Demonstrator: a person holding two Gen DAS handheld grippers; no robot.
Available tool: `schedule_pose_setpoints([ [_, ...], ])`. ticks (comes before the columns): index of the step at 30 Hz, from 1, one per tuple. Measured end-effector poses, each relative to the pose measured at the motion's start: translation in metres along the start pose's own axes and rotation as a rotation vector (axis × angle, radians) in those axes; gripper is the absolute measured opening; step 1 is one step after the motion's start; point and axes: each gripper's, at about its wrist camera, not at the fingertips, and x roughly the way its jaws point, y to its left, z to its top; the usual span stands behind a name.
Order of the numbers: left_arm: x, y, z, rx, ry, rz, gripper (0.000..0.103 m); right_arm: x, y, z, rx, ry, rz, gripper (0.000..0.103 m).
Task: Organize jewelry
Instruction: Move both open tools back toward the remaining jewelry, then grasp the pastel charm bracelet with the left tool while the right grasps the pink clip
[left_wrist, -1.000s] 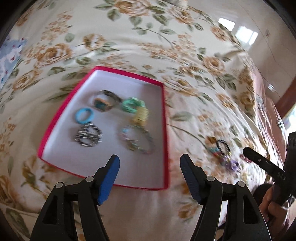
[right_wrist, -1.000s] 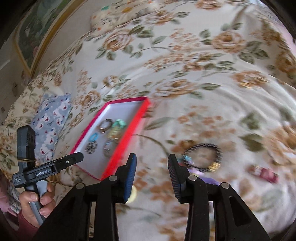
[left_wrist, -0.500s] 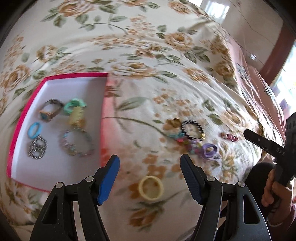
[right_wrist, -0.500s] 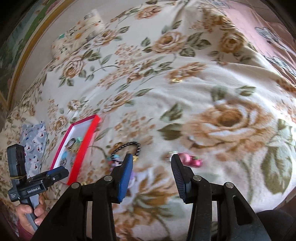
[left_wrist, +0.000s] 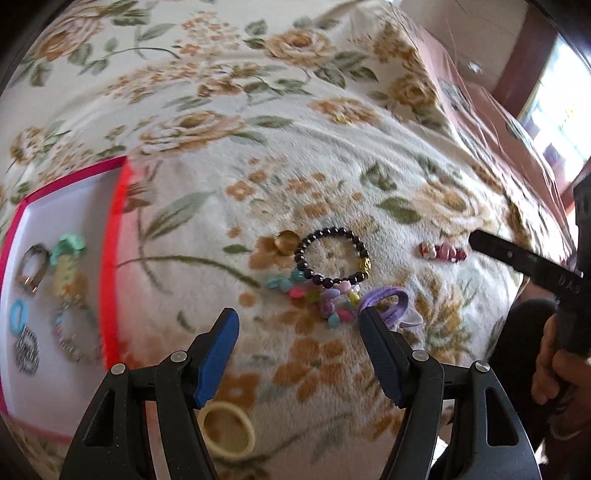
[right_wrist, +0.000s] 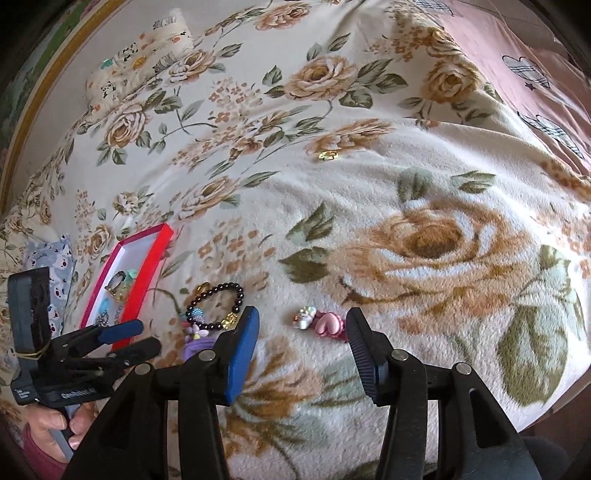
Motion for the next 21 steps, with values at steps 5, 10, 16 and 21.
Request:
schedule_pose_setpoints([
  [5,0.036,-0.004,0.01,0.027,0.056,0.011,0.068,0.012,-0.006,0.001,0.004,0.025,-0.022,0.052],
  [10,0.053,-0.005,0.014,0.026,0.05,0.006,0.064,0.03,-0.004,0.0,-0.017,0.071,-0.055,0.054],
  [16,0.055,0.001,0.018,0.028,0.038,-0.038,0.012,0.048,0.003,-0.006,-0.058,0.115,-0.082,0.025],
  [21,0.048,0.011,0.016,0.009,0.021,-0.067,0.01,0.047,0.01,-0.006,-0.096,0.098,-0.081,0.017],
])
